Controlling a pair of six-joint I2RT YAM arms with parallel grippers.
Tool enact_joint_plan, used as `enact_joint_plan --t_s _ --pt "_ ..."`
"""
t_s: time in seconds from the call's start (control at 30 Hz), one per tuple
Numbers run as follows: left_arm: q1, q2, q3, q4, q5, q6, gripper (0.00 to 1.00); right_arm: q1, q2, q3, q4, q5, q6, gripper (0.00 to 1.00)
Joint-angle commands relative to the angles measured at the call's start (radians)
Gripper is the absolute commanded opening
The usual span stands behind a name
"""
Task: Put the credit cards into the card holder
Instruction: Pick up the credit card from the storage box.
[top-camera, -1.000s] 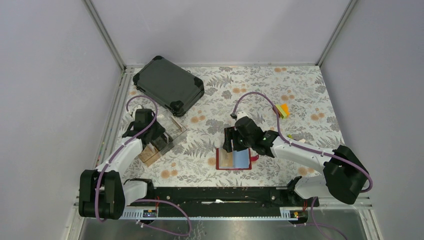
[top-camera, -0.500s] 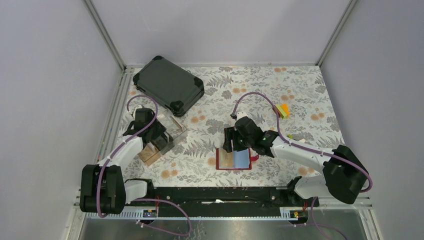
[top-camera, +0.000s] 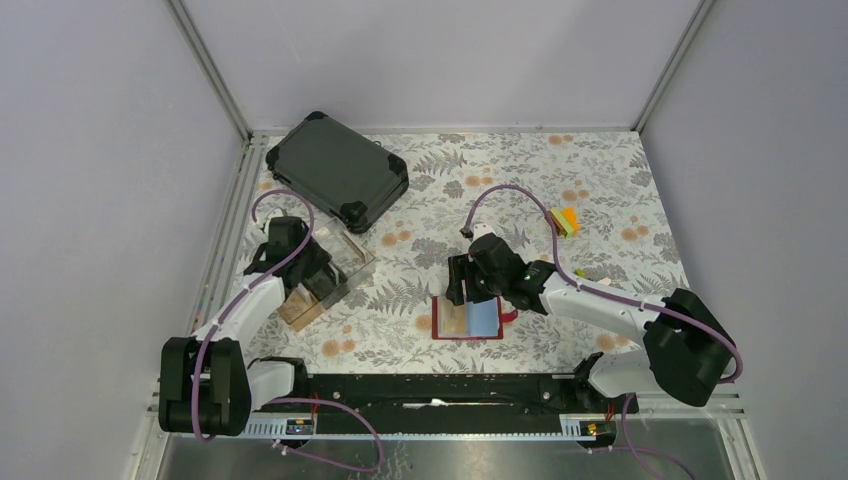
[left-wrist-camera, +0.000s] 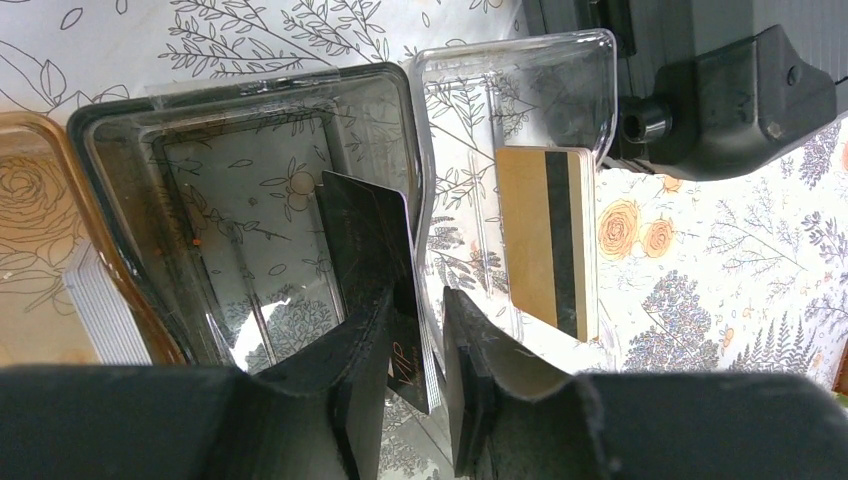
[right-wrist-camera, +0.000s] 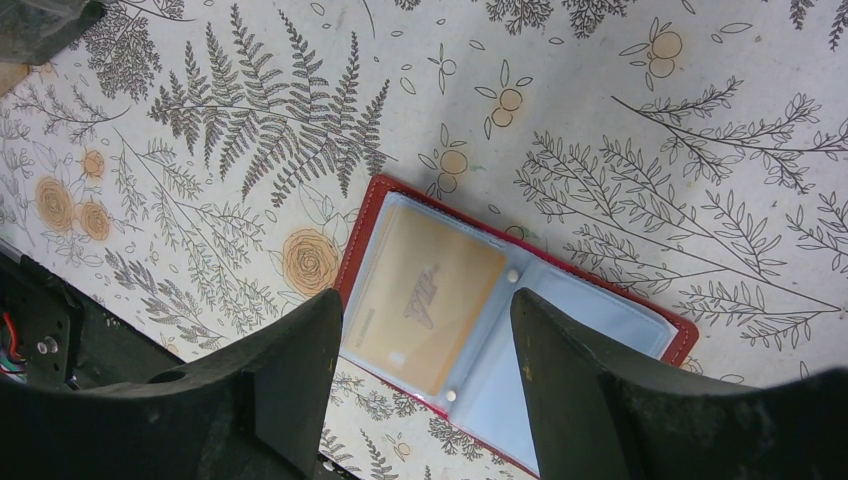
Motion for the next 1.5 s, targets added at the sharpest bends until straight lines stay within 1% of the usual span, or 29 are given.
enact_joint_plan --t_s 0.0,0.17,0.43,0.57,0.7,0.73,1.0,1.03,1.27,1.33,1.47 --pt "0.004 -0.018 0.0 0.036 0.011 0.008 0.26 0.007 0.003 0.002 0.003 -0.002 0.007 0.7" --pt "0.004 -0.02 0.0 0.027 0.005 0.004 0.23 0.007 0.004 0.002 0.002 -0.003 0.009 0.7" --pt "0.004 -0.055 0.0 -0.014 -0.018 0.0 0.2 0.007 0.007 0.001 0.002 -0.006 0.009 0.7" --pt "0.004 -0.073 0.0 -0.024 -0.023 0.0 0.15 0.008 0.006 0.0 0.002 -0.006 0.009 0.7" --pt "0.005 -0.065 0.0 -0.024 -0.029 0.003 0.15 0.007 0.006 -0.002 0.003 -0.006 0.01 0.7" --pt "0.005 -0.059 0.001 -0.027 -0.029 0.003 0.15 0.007 0.006 -0.002 0.003 -0.007 0.01 0.7" --pt "0.011 -0.005 -0.001 -0.007 -0.009 -0.001 0.41 0.007 0.005 -0.003 0.002 -0.008 0.011 0.69" --pt "0.011 0.002 -0.001 -0.002 -0.007 -0.001 0.43 0.007 0.007 -0.003 0.002 -0.009 0.011 0.7" --pt "0.013 0.046 -0.004 0.039 0.028 0.006 0.44 0.007 0.011 -0.003 0.002 -0.01 0.01 0.7" --pt "0.013 0.039 -0.006 0.05 0.049 0.005 0.42 0.007 0.011 -0.004 0.003 -0.009 0.01 0.7" --pt "0.013 0.006 -0.006 0.042 0.044 0.006 0.38 0.007 0.012 -0.004 0.003 -0.011 0.01 0.7"
